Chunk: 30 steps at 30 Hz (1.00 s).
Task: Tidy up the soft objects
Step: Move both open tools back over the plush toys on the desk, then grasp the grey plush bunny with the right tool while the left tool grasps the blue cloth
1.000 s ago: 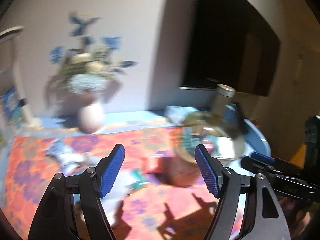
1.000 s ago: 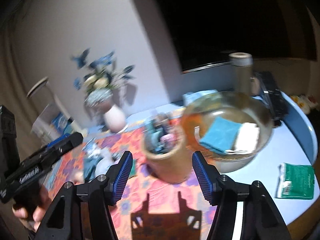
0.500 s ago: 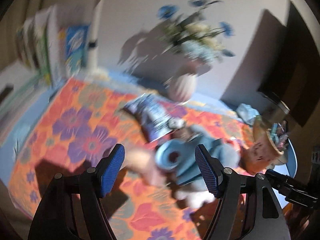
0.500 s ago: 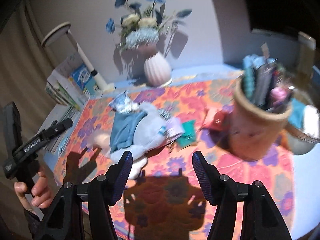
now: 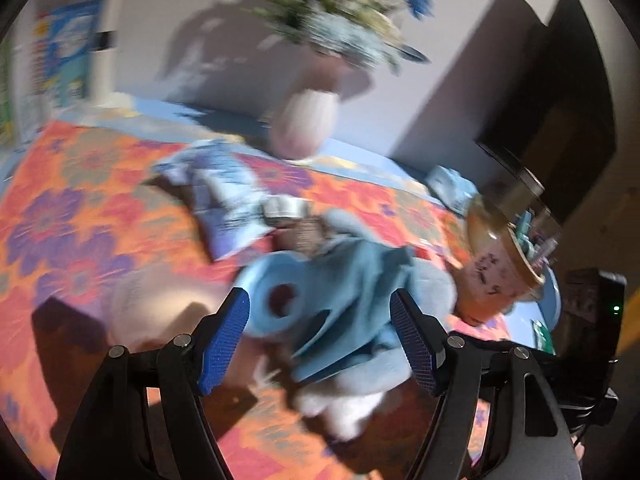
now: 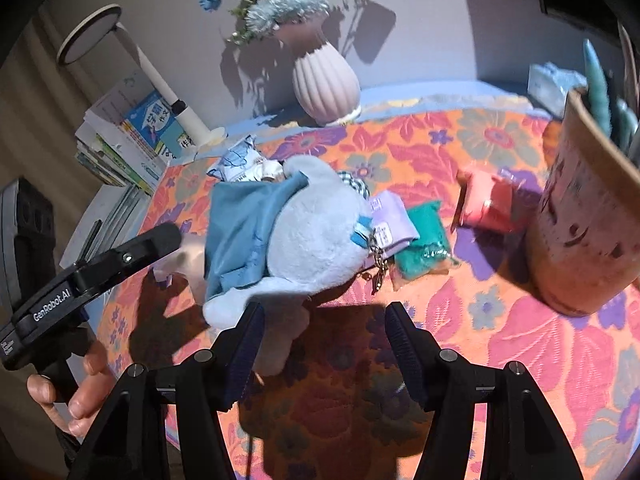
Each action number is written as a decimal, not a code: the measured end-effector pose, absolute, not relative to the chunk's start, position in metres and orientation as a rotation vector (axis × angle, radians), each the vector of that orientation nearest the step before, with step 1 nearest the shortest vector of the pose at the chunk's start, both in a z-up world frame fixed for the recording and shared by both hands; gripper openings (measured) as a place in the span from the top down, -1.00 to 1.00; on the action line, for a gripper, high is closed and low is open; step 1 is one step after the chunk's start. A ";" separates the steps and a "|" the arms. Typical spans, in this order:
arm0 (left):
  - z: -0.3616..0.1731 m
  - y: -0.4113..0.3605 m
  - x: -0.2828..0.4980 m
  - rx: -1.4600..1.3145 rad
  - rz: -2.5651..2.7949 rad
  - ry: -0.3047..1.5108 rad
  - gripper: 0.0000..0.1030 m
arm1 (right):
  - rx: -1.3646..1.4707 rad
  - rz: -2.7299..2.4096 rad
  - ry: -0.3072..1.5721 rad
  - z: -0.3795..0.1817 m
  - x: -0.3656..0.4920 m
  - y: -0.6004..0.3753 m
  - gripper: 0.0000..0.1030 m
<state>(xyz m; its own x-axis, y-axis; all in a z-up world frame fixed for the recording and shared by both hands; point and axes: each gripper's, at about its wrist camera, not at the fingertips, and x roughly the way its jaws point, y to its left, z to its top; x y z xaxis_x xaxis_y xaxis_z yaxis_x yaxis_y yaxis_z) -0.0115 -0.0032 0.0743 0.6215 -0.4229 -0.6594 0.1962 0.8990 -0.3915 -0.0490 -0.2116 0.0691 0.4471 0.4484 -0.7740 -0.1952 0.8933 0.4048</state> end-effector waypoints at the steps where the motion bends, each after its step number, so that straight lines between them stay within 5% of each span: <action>1: 0.072 -0.012 -0.006 -0.283 -0.396 0.842 -0.38 | 0.285 0.408 1.037 0.067 -0.047 -0.213 -0.17; 11: 0.058 -0.041 0.009 -0.184 -0.502 0.866 -0.36 | 0.462 0.444 1.027 0.060 -0.025 -0.235 -0.17; 16: 0.050 -0.037 0.015 -0.160 -0.466 0.886 0.53 | 0.546 0.492 1.048 0.052 -0.007 -0.228 -0.20; 18: 0.045 -0.028 0.018 -0.195 -0.450 0.888 0.74 | 0.564 0.488 1.058 0.049 -0.003 -0.226 -0.30; 22: 0.047 -0.016 0.015 -0.258 -0.444 0.868 0.82 | 0.609 0.493 1.063 0.045 0.004 -0.224 -0.35; 26: 0.063 -0.006 0.006 -0.275 -0.421 0.807 0.83 | 0.540 0.442 1.046 0.050 0.004 -0.219 -0.03; 30: 0.086 0.016 -0.007 -0.303 -0.391 0.733 0.83 | 0.521 0.417 0.986 0.063 -0.006 -0.219 -0.02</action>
<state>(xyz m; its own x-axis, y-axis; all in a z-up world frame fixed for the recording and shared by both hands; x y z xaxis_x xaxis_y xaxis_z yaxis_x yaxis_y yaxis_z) -0.0069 0.0158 0.0856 0.6770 -0.4459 -0.5855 0.2382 0.8855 -0.3989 -0.0062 -0.2194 0.0631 0.4916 0.5532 -0.6726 -0.0975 0.8024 0.5887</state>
